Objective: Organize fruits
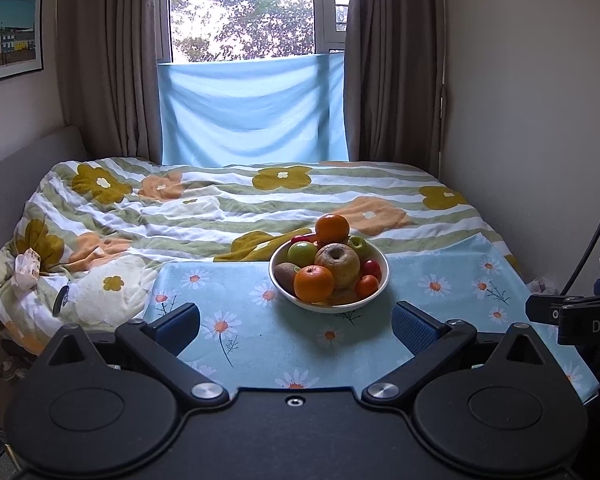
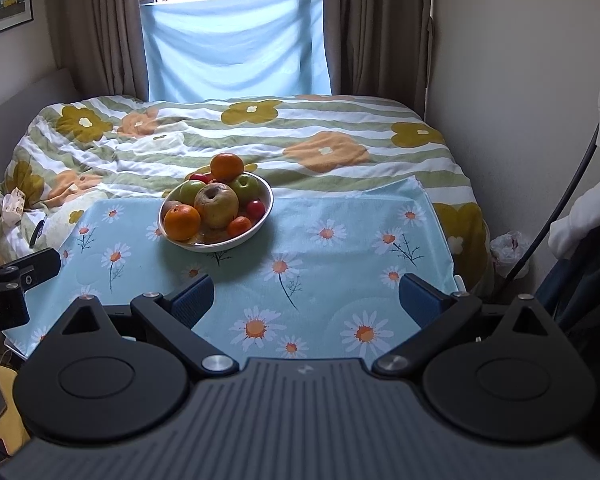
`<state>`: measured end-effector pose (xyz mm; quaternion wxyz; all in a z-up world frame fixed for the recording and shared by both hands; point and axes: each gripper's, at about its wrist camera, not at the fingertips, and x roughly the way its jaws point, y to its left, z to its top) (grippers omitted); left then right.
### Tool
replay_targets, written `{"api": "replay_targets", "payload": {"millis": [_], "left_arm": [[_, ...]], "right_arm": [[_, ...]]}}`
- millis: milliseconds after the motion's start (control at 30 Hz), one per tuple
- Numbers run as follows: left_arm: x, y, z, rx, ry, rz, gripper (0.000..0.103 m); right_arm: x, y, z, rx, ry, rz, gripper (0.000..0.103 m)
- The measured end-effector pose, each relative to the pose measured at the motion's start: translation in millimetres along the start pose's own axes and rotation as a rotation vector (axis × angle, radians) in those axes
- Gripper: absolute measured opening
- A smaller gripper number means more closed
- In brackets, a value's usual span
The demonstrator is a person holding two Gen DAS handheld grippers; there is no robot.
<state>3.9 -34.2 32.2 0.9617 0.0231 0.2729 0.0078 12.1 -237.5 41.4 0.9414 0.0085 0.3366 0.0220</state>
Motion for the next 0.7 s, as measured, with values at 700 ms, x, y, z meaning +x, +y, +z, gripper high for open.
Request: {"api": "replay_targets", "payload": {"millis": [700], "left_arm": [[5.9,-6.4,3.0,0.018,-0.004,0.048,0.103]], "right_arm": [[2.6,-1.6,1.7,0.001,0.004,0.002,0.103]]}}
